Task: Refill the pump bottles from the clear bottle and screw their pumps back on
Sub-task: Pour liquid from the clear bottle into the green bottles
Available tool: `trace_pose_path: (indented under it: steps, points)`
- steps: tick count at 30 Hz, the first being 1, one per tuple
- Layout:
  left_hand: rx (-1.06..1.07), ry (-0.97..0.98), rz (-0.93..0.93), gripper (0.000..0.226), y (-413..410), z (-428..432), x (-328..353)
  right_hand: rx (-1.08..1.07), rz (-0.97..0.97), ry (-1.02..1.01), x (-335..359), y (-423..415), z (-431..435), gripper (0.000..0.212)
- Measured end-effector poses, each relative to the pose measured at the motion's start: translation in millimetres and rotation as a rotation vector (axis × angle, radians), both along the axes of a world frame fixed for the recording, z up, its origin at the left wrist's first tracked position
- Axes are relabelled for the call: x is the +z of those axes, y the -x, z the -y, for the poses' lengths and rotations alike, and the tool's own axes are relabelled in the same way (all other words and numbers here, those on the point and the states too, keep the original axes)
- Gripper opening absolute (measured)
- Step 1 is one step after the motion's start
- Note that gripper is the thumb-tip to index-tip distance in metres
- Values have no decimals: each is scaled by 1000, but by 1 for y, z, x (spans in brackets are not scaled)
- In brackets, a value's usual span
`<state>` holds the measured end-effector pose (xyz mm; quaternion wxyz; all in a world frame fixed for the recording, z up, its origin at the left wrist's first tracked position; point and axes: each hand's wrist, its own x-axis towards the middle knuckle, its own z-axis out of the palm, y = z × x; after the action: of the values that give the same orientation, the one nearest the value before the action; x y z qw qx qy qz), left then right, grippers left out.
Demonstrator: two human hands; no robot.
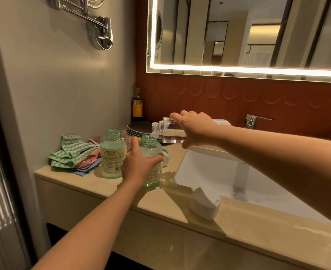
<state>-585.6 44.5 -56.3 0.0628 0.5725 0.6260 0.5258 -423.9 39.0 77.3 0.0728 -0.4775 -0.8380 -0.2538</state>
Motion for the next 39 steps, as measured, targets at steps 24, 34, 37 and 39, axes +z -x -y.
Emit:
trace_pose_path:
  steps: [24,34,37,39]
  points:
    - [2,-8,-3,71,0,-1,-1,-1,23,16,2,-1,-3,89]
    - [3,-13,-6,70,0,-2,-1,-1,35,8,3,-1,-3,88]
    - [-2,-17,-1,70,0,-2,-1,-2,32,8,2,-1,-3,88]
    - [-5,-19,-4,70,0,-2,-2,-2,34,5,2,-1,-2,89]
